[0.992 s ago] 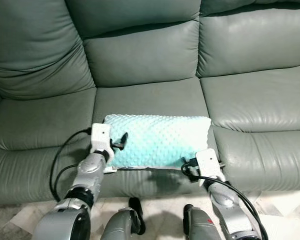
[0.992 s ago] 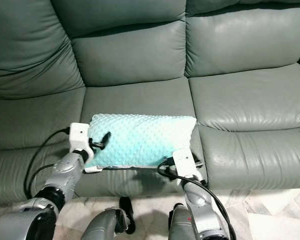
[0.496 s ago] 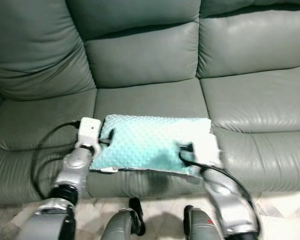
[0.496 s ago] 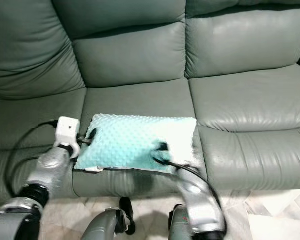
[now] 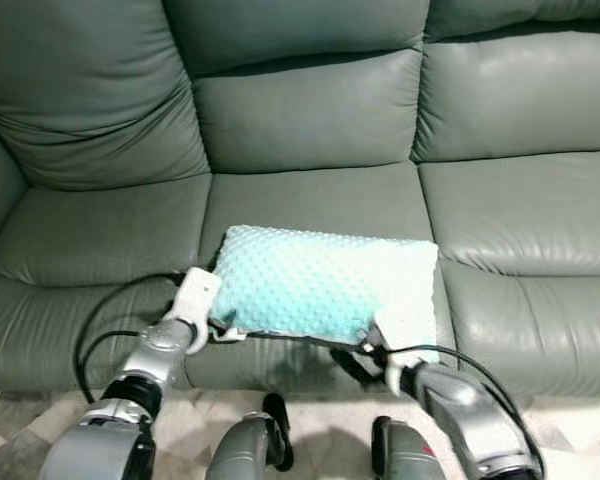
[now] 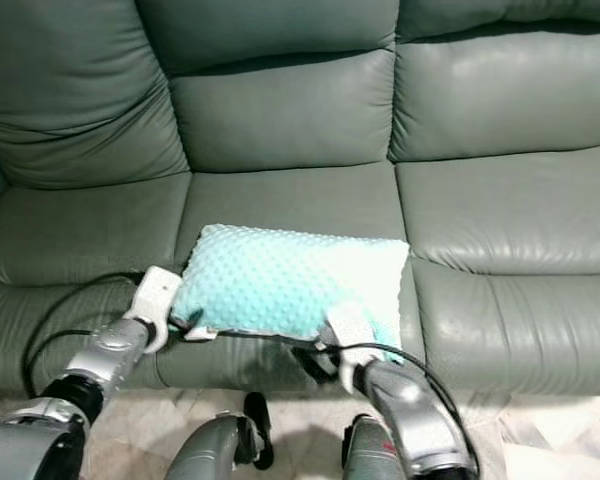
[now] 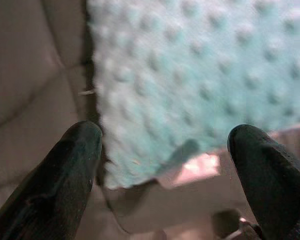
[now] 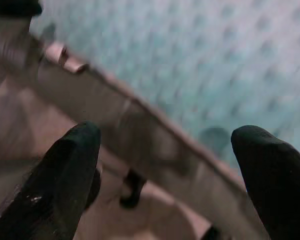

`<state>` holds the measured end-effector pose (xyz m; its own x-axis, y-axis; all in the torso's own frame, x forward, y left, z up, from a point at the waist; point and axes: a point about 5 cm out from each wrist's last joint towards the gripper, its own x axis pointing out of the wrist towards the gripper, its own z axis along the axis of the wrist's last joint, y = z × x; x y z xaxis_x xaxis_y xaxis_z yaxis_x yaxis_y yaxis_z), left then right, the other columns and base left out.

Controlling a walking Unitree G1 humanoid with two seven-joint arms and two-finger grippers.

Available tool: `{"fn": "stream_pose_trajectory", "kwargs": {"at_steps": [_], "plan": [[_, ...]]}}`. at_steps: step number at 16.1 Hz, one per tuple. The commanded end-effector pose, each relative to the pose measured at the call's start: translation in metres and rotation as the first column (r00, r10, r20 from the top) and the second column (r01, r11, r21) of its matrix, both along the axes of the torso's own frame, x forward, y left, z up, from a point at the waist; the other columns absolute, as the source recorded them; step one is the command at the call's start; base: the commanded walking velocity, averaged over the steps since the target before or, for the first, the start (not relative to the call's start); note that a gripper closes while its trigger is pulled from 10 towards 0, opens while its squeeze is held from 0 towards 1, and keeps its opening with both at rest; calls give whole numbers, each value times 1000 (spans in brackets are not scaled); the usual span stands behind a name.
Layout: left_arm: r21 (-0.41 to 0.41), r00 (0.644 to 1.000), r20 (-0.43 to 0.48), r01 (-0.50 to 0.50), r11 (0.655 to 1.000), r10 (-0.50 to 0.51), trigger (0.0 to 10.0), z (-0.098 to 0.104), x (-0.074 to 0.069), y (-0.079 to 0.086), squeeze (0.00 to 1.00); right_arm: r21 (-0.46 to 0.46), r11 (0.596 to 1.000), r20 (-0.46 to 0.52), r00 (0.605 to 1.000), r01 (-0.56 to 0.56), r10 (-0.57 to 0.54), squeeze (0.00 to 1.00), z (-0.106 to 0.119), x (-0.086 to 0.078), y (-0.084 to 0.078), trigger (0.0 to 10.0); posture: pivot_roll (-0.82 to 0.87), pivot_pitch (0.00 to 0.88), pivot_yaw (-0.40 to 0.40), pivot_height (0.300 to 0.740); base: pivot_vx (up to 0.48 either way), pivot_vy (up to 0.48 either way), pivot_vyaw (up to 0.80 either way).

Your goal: Move the pillow to the sofa

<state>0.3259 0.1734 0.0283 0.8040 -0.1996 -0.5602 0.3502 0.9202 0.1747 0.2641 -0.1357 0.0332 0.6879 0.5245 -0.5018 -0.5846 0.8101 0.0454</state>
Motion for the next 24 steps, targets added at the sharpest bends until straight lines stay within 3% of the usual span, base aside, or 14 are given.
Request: {"fn": "stream_pose_trajectory", "kwargs": {"at_steps": [1,7,11,12,14,16,18,20,24], "plan": [[21,999,-48,28,999,-27,10000,-6,-4,-2,0,17,999,-44,998,-41,42,0,-11,-7,1,10000,-174,318,159,740,0,0,0],[-6,993,-28,117,993,-117,10000,8,10,-38,0,82,995,-13,998,-63,64,0,-15,9,-33,10000,-164,340,159,740,0,0,0],[-18,987,-50,153,988,-154,10000,8,11,-54,0,-120,992,-38,998,-49,45,0,-34,7,-52,10000,-146,351,163,740,0,0,0],[-27,985,-46,162,986,-164,10000,10,11,-59,0,-170,985,20,999,-39,43,0,-31,10,-55,10000,-141,355,165,740,0,0,0],[-66,988,31,150,986,-149,10000,25,21,-61,0,-107,993,210,976,-42,63,0,-3,26,-38,10000,-144,357,164,740,0,0,0],[-95,990,105,103,990,-93,10000,37,29,-55,0,-88,996,330,943,-27,55,0,14,32,-26,10000,-148,354,162,740,0,0,0],[-104,980,201,29,994,-7,10000,47,34,-42,0,-14,999,451,892,37,-27,0,35,36,-14,10000,-147,349,161,740,0,0,0],[-106,977,213,-9,994,32,10000,42,29,-27,0,85,996,500,863,42,-79,0,49,31,3,10000,-141,341,164,740,0,0,0],[-71,983,170,-64,995,75,10000,22,12,-5,0,207,978,457,886,-16,-82,0,57,20,36,10000,-141,335,161,740,0,0,0]]}}
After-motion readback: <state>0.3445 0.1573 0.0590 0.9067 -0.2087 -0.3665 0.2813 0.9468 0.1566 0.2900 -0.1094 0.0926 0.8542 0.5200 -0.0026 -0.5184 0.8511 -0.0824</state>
